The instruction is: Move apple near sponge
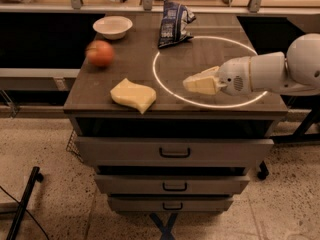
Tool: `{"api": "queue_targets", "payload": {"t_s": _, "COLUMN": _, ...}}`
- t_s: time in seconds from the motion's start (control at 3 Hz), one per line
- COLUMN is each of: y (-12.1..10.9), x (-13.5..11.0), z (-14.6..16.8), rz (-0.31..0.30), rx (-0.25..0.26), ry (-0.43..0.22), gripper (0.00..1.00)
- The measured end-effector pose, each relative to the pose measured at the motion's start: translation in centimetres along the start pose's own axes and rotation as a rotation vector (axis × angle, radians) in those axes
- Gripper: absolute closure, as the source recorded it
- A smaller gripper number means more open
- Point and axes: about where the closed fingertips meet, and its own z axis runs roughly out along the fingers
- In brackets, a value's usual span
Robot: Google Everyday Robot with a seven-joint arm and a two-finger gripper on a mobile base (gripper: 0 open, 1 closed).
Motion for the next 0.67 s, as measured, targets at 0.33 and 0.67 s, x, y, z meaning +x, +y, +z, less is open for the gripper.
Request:
{"api": "queue_targets", "payload": {"t_s": 0.33, "y": 0.85, "x": -0.76, "z": 0.26, "rz": -0.032, "rx": -0.017, "ry": -0.015, "gripper": 0.83}}
{"api": "queue_targets", "payload": {"t_s": 0.67, "y": 1.01, "x": -0.78, "z": 0.52, "rz": -0.032, "rx": -0.023, "ry": -0.014, "gripper": 0.52}}
